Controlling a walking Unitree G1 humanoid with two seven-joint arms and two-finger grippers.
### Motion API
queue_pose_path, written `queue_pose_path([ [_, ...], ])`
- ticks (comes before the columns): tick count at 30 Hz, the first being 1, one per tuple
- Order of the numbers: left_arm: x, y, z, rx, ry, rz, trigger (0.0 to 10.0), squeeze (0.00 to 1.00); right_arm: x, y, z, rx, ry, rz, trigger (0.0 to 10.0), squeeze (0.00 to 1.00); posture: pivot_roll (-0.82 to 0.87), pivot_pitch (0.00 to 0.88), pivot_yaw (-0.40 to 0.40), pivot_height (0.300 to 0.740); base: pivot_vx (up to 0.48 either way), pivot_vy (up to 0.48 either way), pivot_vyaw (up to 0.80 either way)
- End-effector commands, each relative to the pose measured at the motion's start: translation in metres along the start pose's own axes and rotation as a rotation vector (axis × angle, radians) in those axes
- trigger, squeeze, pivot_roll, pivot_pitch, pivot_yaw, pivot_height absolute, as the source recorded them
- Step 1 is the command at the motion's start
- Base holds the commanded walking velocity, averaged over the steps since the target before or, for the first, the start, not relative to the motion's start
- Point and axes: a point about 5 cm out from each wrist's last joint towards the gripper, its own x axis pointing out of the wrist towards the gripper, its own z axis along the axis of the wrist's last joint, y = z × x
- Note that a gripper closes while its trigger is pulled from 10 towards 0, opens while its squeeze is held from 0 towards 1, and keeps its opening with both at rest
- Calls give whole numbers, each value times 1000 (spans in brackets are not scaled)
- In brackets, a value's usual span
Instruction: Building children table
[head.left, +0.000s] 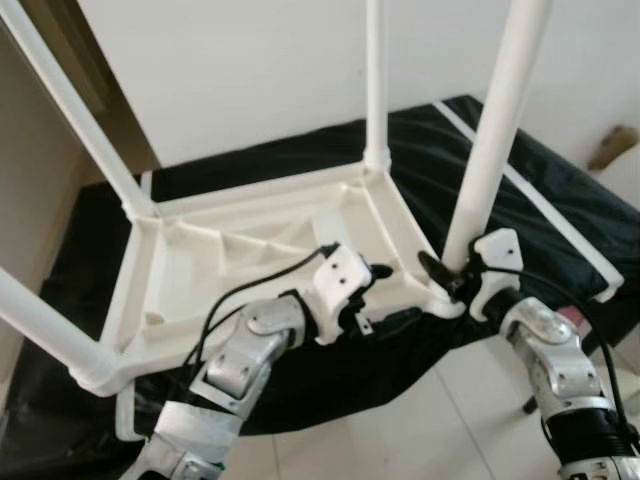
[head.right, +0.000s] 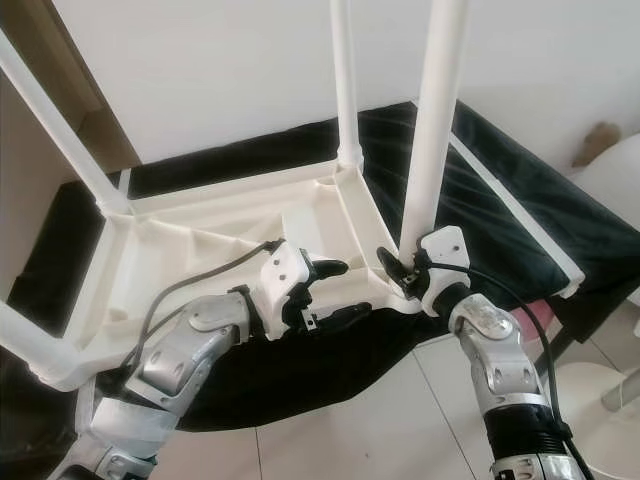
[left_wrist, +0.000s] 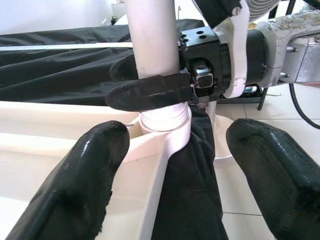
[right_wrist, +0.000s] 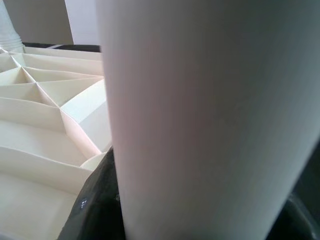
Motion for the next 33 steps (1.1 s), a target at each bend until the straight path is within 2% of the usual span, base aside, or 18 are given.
queue_pose_path([
  [1, -2, -1, -1, -1, 7, -31, 10000, 0, -6, 8, -20, 36, 91, -17, 10000, 0, -145, 0, 132, 740, 0, 0, 0],
  [6, -1, 0, -1, 5, 15, -34, 10000, 0, -4, 11, -20, 38, 95, -72, 10000, 0, -145, 0, 134, 740, 0, 0, 0],
  [9, -1, 2, -1, 5, 13, -24, 10000, 0, 0, 17, -24, 70, 119, -230, 10000, 0, -141, 0, 134, 740, 0, 0, 0],
  [11, -1, 2, -1, 4, 12, -23, 10000, 0, 1, 17, -25, 79, 125, -258, 10000, 0, -141, 0, 134, 740, 0, 0, 0],
  [13, -2, 1, -1, 6, 15, -21, 10000, 0, 1, 21, -27, 144, 139, -393, 10000, 0, -129, 0, 133, 740, 0, 0, 0],
  [14, -2, 1, -1, 6, 15, -21, 10000, 0, 1, 21, -27, 144, 139, -393, 10000, 0, -129, 0, 133, 740, 0, 0, 0],
  [16, -3, 5, -6, 33, 53, 8, 10000, 0, -3, 28, -28, 196, 146, -544, 10000, 0, -128, 0, 135, 740, 0, 0, 0],
  [17, -3, 5, -6, 33, 53, 8, 10000, 0, -3, 28, -28, 196, 146, -544, 10000, 0, -128, 0, 135, 740, 0, 0, 0],
  [19, -2, 6, -6, 15, 47, 28, 10000, 0, -8, 30, -29, 233, 164, -674, 10000, 0, -127, 0, 130, 740, 0, 0, 0],
  [20, -2, 6, -6, 15, 47, 28, 10000, 0, -8, 30, -29, 233, 164, -674, 10000, 0, -127, 0, 130, 740, 0, 0, 0],
  [21, -2, 6, -5, 8, 37, 30, 10000, 0, -9, 32, -30, 243, 179, -732, 10000, 0, -123, 0, 128, 740, 0, 0, 0],
  [27, -1, 5, -4, 7, 32, 33, 10000, 0, 1, 43, -20, 293, 127, -733, 10000, 0, -125, 0, 135, 740, 0, 0, 0],
  [33, -1, 12, -3, 1, 32, 79, 10000, 0, 5, 49, -11, 272, 93, -687, 10000, 0, -124, 0, 132, 740, 0, 0, 0],
])
